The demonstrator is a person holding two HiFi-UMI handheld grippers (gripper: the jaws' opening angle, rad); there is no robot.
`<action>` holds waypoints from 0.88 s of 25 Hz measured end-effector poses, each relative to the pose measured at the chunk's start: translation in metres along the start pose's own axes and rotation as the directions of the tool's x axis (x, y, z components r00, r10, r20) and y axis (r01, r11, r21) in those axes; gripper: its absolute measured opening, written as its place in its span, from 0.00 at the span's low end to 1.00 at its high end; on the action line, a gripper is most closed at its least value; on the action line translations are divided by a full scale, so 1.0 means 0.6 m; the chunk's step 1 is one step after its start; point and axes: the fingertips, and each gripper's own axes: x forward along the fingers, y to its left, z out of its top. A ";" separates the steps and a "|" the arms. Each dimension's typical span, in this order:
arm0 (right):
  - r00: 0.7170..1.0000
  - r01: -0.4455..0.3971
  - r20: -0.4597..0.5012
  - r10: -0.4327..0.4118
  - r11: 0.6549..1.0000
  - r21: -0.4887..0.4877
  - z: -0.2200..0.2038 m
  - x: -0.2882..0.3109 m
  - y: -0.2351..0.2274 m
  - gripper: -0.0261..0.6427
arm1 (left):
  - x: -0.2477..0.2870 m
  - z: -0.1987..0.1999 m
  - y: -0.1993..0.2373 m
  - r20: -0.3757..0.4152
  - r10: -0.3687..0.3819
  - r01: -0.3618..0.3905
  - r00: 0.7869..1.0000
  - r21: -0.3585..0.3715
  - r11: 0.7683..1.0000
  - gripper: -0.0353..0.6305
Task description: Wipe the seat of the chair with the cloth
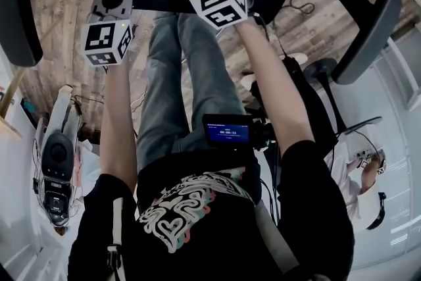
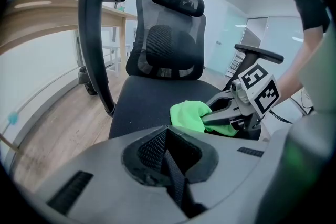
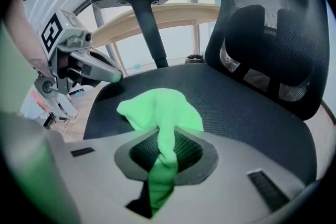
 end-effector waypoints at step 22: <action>0.992 0.120 0.019 -0.125 0.978 0.169 -0.083 -0.052 -0.031 0.12 | 0.069 0.019 -0.067 -0.036 -0.130 0.133 0.991 0.122 0.984 0.06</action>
